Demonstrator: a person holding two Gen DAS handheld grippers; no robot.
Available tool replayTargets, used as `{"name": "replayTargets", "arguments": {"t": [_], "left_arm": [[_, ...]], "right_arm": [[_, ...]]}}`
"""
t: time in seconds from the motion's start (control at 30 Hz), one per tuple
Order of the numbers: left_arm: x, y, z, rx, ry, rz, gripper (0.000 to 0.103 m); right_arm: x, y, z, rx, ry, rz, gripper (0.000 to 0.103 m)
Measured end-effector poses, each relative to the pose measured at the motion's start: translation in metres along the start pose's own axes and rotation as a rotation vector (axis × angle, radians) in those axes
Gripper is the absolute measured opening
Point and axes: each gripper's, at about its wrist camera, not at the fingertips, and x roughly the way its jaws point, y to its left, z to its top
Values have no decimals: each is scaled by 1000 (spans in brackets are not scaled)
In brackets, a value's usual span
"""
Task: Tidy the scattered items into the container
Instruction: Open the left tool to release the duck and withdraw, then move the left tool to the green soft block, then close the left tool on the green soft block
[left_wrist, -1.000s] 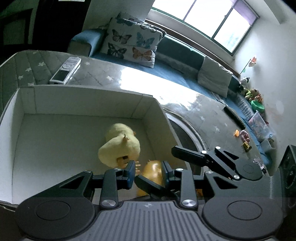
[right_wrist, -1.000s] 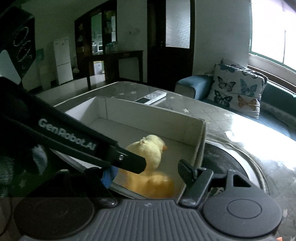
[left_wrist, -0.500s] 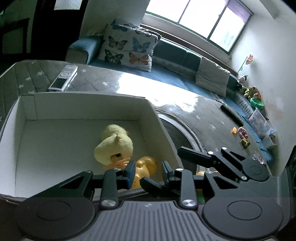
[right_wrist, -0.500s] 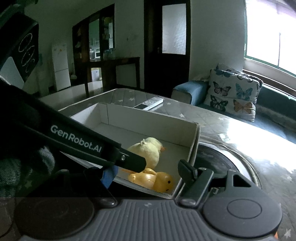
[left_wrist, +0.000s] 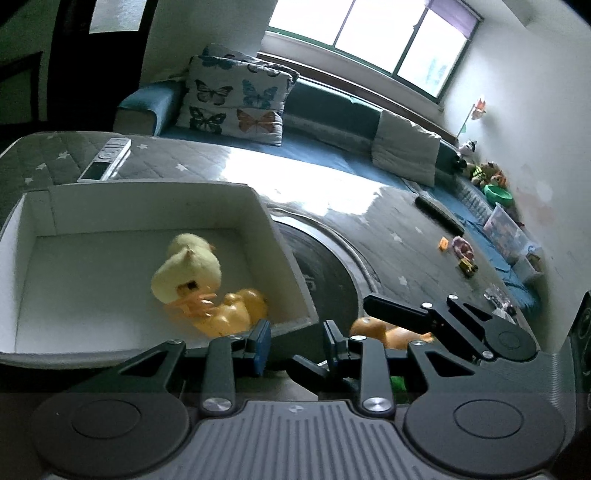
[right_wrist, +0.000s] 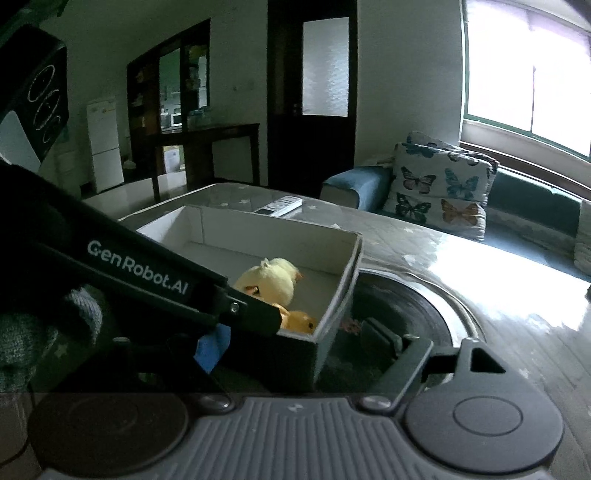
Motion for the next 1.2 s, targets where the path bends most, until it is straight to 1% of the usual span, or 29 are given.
{"name": "replayTargets", "arguments": {"t": [0.23,0.47,0.7,0.9,1.2], "left_arm": [[2,-14,-13,20,7,6,33],[19,-20,-22,-4,55,-18,33],[35,-31,-28,15,87,-53,33],[52,-38,-31,22,116,-78,34],[71,-44,-33,35,150,-90,34]], "right_arm": [[-20,-5,-21,16,12,-42,81],[-35,-15,-43,37,43,-105,82],[-40,-35,-67,105,100,-167,82],[-37,-48,-83,152,139,-167,81],[-32,-53,-86,178,157,-159,76]]}}
